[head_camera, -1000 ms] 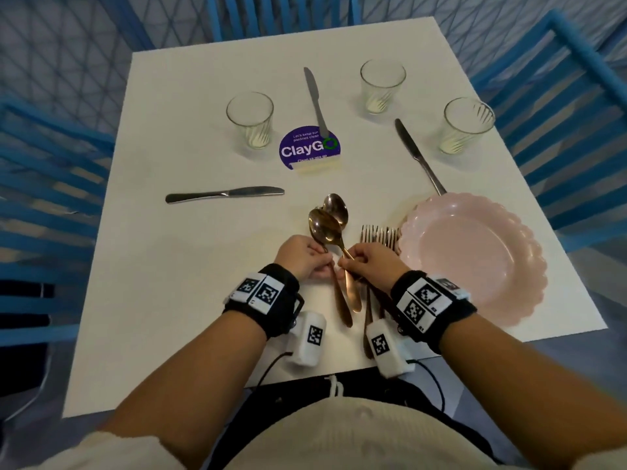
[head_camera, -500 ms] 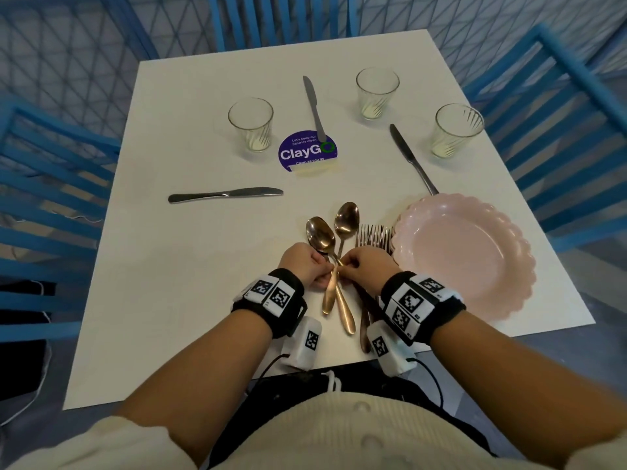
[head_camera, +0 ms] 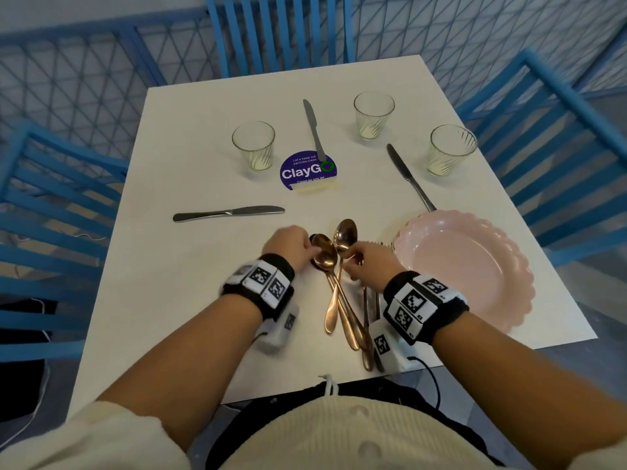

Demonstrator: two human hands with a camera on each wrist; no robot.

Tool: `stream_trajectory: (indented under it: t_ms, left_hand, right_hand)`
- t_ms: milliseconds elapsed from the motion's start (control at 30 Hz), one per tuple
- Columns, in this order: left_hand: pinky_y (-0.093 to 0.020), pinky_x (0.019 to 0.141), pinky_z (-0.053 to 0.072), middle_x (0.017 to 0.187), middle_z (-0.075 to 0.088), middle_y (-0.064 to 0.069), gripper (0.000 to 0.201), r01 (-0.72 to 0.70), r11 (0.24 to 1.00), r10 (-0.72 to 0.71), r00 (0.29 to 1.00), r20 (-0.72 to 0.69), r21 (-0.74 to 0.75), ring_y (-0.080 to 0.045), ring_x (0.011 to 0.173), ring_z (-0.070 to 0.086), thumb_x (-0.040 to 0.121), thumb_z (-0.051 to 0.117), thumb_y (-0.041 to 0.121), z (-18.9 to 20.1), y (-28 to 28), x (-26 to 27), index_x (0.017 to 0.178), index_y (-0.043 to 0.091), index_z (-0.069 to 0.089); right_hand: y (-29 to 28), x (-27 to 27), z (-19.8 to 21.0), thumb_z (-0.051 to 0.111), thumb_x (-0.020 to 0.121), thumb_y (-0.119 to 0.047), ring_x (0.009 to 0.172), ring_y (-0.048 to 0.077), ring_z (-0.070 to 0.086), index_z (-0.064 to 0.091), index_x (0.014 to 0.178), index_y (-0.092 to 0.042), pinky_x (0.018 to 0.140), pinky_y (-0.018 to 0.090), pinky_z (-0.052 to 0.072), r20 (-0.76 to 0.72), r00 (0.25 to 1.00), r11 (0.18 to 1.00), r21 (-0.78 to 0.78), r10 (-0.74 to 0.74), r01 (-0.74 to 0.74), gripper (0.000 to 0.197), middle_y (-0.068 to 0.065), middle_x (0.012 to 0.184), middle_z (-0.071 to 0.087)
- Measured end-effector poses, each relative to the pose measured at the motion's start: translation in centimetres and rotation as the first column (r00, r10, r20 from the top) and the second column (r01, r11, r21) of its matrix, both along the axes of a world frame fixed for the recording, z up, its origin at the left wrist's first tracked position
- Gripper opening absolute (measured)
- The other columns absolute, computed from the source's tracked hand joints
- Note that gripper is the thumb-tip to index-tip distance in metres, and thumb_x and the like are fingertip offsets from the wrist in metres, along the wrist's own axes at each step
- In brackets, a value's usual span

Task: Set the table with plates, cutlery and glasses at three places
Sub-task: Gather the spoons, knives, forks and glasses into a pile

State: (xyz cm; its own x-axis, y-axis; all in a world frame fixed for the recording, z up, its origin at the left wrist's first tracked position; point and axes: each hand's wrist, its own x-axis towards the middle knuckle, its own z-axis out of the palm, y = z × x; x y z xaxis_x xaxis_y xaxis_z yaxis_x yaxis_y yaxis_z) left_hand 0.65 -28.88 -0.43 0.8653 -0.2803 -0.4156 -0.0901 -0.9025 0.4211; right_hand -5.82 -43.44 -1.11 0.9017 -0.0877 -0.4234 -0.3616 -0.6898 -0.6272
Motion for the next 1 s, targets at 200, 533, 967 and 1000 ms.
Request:
stream_trajectory:
  t_ms: [200, 533, 967, 1000]
  left_hand:
    - [-0.045, 0.093, 0.044, 0.13, 0.046, -0.021, 0.038, 0.093, 0.866, -0.22, 0.953, 0.207, 0.492, -0.037, 0.117, 0.051, 0.092, 0.042, 0.0, 1.9, 4.3, 7.6, 0.13, 0.001, 0.04]
    - [-0.039, 0.098, 0.043, 0.127, 0.047, -0.019, 0.034, 0.076, 0.717, -0.128, 0.991, 0.024, 0.693, -0.033, 0.117, 0.051, 0.094, 0.043, 0.01, -1.3, 9.1, 11.7, 0.127, -0.001, 0.044]
    - [-0.033, 0.098, 0.04, 0.128, 0.052, -0.015, 0.033, 0.217, 0.741, -0.279, 0.96, -0.002, 0.636, -0.03, 0.119, 0.051, 0.096, 0.039, 0.013, -1.7, 8.6, 13.8, 0.127, 0.008, 0.049]
    - [-0.034, 0.097, 0.04, 0.126, 0.053, -0.016, 0.033, 0.215, 0.749, -0.282, 0.959, 0.008, 0.627, -0.031, 0.118, 0.052, 0.096, 0.038, 0.013, -1.9, 8.5, 13.6, 0.126, 0.006, 0.049]
  right_hand:
    - [-3.1, 4.8, 1.6, 0.057, 0.091, -0.022, 0.095, 0.016, 0.059, 0.059, 0.114, -0.012, 0.086, 0.025, 0.046, 0.072, 0.993, 0.992, -0.079, -0.096, 0.101, 0.026, 0.006, 0.112, 0.063]
    - [-8.4, 12.4, -0.1, 0.048, 0.095, -0.018, 0.126, 0.033, 0.041, 0.032, 0.135, 0.004, 0.105, 0.037, 0.035, -0.037, 0.972, 0.811, -0.559, -0.234, 0.174, 0.049, 0.02, 0.138, 0.038]
    - [-10.2, 15.9, -3.4, 0.046, 0.09, -0.006, 0.11, 0.037, 0.058, 0.057, 0.102, 0.002, 0.093, 0.05, 0.05, -0.258, 0.965, 0.747, -0.651, -0.052, -0.134, 0.018, 0.021, 0.118, 0.057]
    - [-10.4, 16.2, -3.5, 0.05, 0.088, -0.007, 0.108, 0.036, 0.06, 0.057, 0.088, -0.002, 0.092, 0.05, 0.051, -0.278, 0.96, 0.775, -0.613, -0.031, -0.152, 0.009, 0.018, 0.115, 0.06]
